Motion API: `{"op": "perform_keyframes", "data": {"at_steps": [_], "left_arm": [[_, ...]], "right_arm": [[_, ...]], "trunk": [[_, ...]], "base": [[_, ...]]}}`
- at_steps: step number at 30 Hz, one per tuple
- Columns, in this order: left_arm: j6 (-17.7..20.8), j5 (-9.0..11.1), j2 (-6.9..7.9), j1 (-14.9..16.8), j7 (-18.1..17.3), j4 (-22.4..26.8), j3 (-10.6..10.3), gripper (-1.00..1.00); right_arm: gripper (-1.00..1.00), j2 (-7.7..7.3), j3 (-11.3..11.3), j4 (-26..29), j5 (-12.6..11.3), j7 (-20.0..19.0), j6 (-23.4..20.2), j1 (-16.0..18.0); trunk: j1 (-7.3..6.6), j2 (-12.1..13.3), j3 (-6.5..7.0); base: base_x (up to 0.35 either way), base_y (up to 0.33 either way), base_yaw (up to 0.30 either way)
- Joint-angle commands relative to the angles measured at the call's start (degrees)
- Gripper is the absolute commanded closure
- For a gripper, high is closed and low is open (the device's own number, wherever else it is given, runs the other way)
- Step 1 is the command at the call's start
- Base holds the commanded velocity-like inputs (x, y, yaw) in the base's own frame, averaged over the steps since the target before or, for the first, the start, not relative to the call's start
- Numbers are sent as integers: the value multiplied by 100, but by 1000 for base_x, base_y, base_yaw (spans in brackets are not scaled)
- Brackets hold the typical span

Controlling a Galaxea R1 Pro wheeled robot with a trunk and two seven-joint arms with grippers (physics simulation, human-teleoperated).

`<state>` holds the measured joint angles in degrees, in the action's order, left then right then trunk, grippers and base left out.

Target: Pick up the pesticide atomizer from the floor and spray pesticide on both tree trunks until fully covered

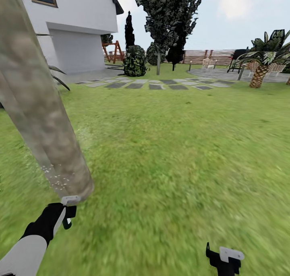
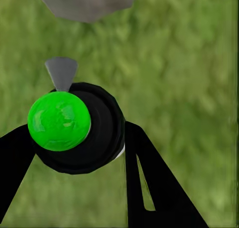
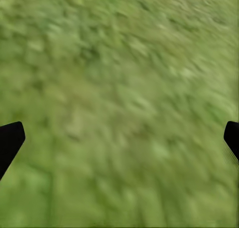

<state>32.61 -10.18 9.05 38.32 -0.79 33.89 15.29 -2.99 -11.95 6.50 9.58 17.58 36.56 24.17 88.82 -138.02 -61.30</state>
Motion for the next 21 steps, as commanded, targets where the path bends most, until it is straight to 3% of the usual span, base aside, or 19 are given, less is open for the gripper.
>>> {"op": "perform_keyframes", "data": {"at_steps": [1,12,21], "left_arm": [[0,-2,0,0,0,2,0,100],[0,-11,8,0,0,4,8,100],[0,-10,9,0,0,4,9,100]], "right_arm": [[-100,0,0,0,0,0,0,0],[-100,1,0,0,0,0,0,0],[-100,0,0,0,0,0,-2,0]], "trunk": [[0,0,0],[0,0,0],[0,0,0]], "base": [[134,-245,200],[128,-249,271],[143,-250,30]]}}
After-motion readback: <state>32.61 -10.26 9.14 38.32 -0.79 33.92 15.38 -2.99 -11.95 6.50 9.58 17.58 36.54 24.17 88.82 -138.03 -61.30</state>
